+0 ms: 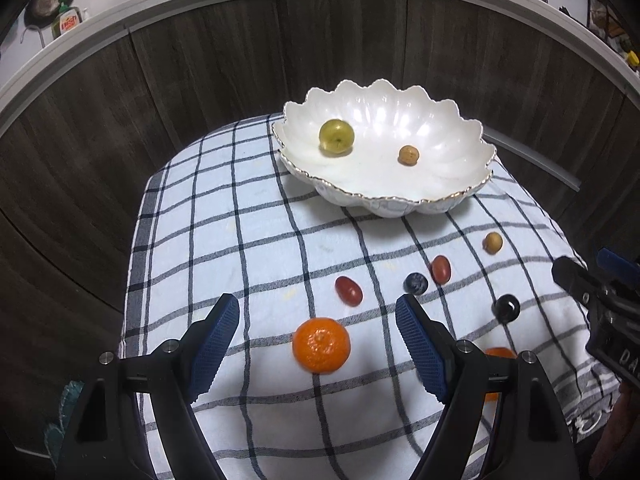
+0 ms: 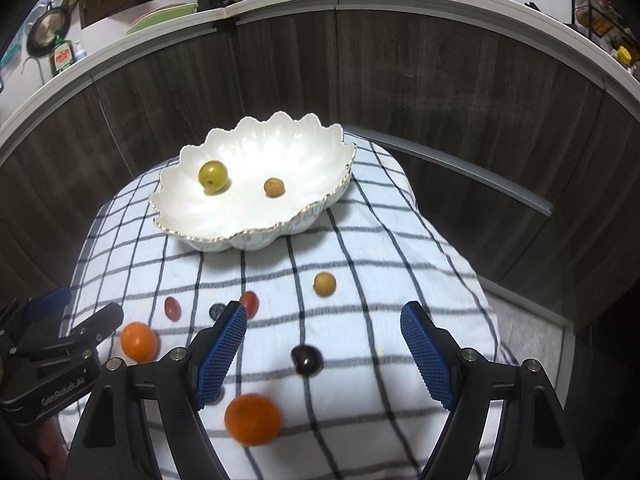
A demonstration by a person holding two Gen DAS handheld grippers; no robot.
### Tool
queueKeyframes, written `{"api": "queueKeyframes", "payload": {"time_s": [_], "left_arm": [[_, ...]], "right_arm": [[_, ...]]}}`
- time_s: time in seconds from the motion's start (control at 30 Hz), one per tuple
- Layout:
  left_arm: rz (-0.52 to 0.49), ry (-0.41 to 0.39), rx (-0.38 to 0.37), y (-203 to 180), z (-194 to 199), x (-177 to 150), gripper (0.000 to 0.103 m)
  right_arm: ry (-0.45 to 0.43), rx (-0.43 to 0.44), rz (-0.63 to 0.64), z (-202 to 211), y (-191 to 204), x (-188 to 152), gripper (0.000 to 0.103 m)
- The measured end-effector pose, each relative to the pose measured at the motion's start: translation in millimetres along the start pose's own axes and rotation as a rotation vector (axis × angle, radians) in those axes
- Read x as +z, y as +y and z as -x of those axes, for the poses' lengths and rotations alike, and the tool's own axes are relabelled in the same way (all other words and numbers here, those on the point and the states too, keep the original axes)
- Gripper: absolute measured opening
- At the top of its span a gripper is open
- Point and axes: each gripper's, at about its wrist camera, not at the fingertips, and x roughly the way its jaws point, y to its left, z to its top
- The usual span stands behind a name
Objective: Organize fruits
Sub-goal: 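Move the left tool to the mandarin while the right tool reaches the other mandarin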
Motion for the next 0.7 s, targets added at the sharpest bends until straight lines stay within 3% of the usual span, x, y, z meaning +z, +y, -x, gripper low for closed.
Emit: {"api": "queueKeyframes", "payload": {"time_s": [0.3, 0.7], "left_arm": [[-0.005, 0.018, -0.013, 14.5, -9.5, -12.2, 0.08], [-0.042, 0.059, -0.055, 16.2, -30.5, -24.1, 0.08]], "right_arm": [[0.045, -0.011, -0.011, -1.8, 18.8, -22.0, 0.08], [0.169, -0.001, -0.043, -18.9, 27.6, -49.2, 0.08]]}}
